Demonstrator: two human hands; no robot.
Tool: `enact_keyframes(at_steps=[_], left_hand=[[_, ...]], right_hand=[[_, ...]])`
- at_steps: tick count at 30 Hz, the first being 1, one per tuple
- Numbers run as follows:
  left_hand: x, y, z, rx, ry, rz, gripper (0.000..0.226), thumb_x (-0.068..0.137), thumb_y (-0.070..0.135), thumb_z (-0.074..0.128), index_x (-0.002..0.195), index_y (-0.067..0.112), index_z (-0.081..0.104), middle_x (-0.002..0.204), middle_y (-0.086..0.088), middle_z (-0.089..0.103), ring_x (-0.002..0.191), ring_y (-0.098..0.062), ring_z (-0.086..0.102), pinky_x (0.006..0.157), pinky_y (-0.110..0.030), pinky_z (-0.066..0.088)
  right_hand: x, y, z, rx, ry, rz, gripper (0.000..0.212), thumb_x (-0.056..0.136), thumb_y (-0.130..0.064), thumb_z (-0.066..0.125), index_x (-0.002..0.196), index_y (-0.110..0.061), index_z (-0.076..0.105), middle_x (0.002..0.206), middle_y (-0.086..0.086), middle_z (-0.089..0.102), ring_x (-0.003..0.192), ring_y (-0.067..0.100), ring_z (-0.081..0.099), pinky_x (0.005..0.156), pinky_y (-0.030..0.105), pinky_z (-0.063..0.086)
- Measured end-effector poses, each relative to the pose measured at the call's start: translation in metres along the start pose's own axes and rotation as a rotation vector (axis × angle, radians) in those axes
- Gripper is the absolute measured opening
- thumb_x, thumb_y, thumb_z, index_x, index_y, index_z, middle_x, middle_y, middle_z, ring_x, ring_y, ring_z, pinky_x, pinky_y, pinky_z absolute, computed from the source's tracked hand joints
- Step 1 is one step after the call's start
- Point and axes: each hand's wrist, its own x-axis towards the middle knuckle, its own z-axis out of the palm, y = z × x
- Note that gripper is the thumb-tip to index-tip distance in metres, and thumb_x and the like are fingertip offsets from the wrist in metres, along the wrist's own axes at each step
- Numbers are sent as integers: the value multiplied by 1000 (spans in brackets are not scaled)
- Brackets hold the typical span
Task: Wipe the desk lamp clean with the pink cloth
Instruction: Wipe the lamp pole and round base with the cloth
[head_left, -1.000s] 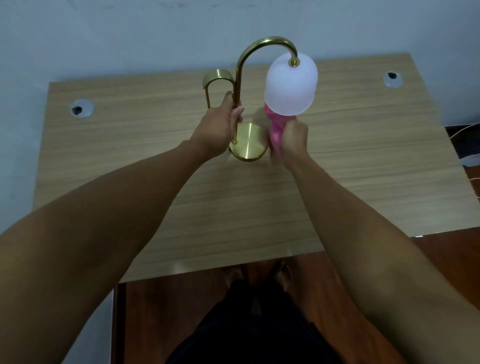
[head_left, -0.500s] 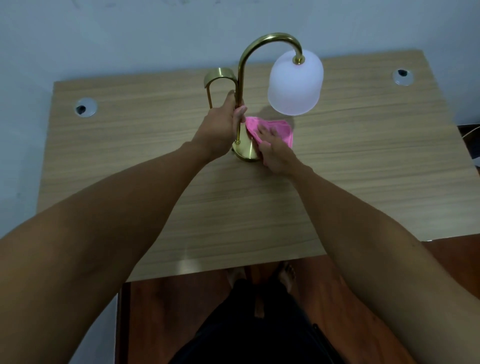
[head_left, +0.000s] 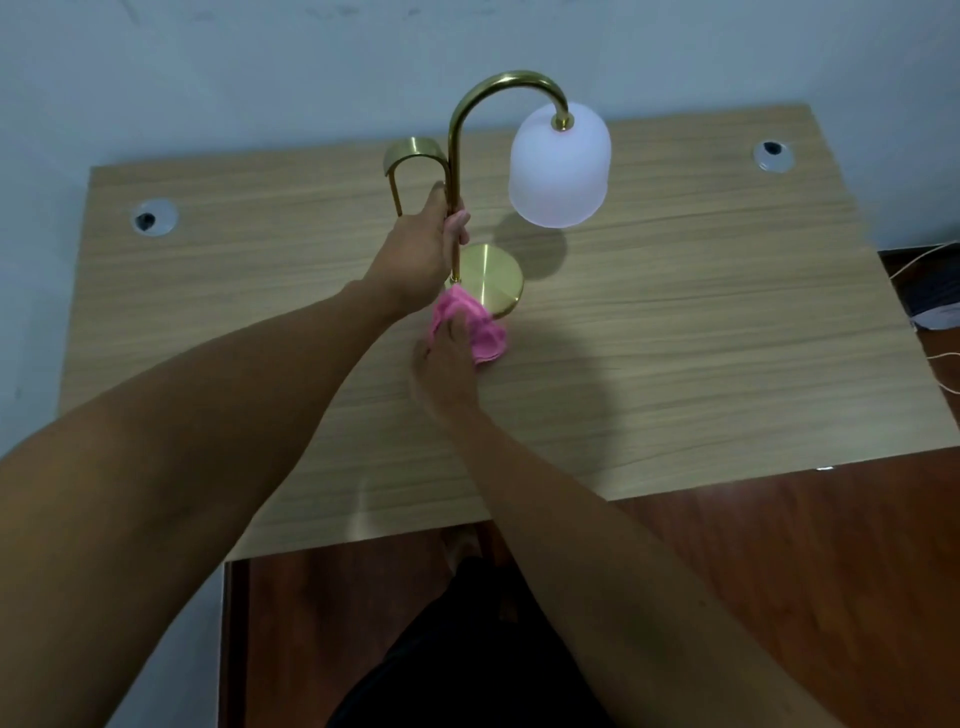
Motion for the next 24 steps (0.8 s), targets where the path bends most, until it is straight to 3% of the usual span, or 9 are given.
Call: enact_keyframes(at_steps=[1, 3, 6, 10, 12, 15, 17, 20, 24], left_hand=[[0, 0, -1, -3, -4, 3, 32, 111, 34, 35, 123, 8, 49, 98, -2, 71, 85, -23, 70, 81, -45, 58], [0, -1, -2, -8, -9, 11, 33, 111, 34, 34, 124, 7, 49, 99, -5, 72, 85, -23, 70, 82, -44, 57], [0, 0, -2, -12, -11, 9, 35, 111, 35, 34, 125, 7, 49, 100, -5, 73, 86, -25, 70, 82, -45, 57], [0, 0, -2, -5, -13, -5, 34, 111, 37, 33, 125, 10, 48, 99, -1, 70, 86, -22, 70, 81, -47, 59], [0, 0, -2, -7, -15, -6, 34, 110, 39, 33, 124, 11, 48, 99, 0, 70, 86, -21, 70, 81, -47, 59], [0, 0, -2, -9, -17, -11, 33, 110, 40, 32, 123, 14, 48, 98, 1, 70, 84, -19, 69, 80, -45, 58], [1, -1, -2, -5, -19, -16, 32, 110, 40, 33, 122, 14, 48, 97, 1, 71, 82, -19, 69, 79, -44, 58], [2, -2, -1, -4, -27, -18, 33, 111, 38, 33, 124, 13, 48, 97, 0, 70, 83, -21, 71, 78, -42, 59], [3, -3, 0, -13, -36, -10, 31, 111, 37, 33, 125, 13, 48, 98, -1, 70, 84, -22, 71, 77, -41, 61]], right_hand=[[-7, -5, 0, 176, -17, -27, 42, 109, -15, 33, 148, -1, 38, 134, 34, 54, 111, 34, 66, 96, 47, 53], [-19, -10, -6, 477, -39, -6, 27, 109, -26, 42, 121, -10, 60, 92, 21, 66, 67, 12, 65, 76, 35, 51], [-25, 2, -26, 722, -60, 128, 39, 101, -37, 56, 86, -4, 70, 73, 15, 62, 65, 17, 58, 69, 31, 47], [-12, 18, -65, 1005, 413, 314, 32, 85, -20, 53, 58, -20, 70, 54, -12, 68, 54, 0, 65, 49, 24, 51], [-1, 18, -79, 997, 576, 288, 30, 77, -22, 54, 55, -23, 73, 58, -11, 70, 64, 9, 69, 54, 30, 54], [15, 30, -77, 556, 613, 26, 26, 86, -10, 52, 86, -8, 78, 93, 8, 75, 94, 30, 67, 82, 47, 56], [22, 41, -68, 182, 450, -302, 23, 88, -3, 52, 98, 0, 73, 108, 18, 71, 105, 33, 64, 91, 44, 53], [30, 60, -58, -408, 197, -648, 28, 87, -10, 65, 114, -8, 75, 128, 12, 70, 122, 33, 63, 93, 44, 53], [35, 78, -61, -684, 101, -733, 51, 80, -16, 77, 129, -7, 70, 139, 11, 66, 133, 35, 59, 102, 52, 52]])
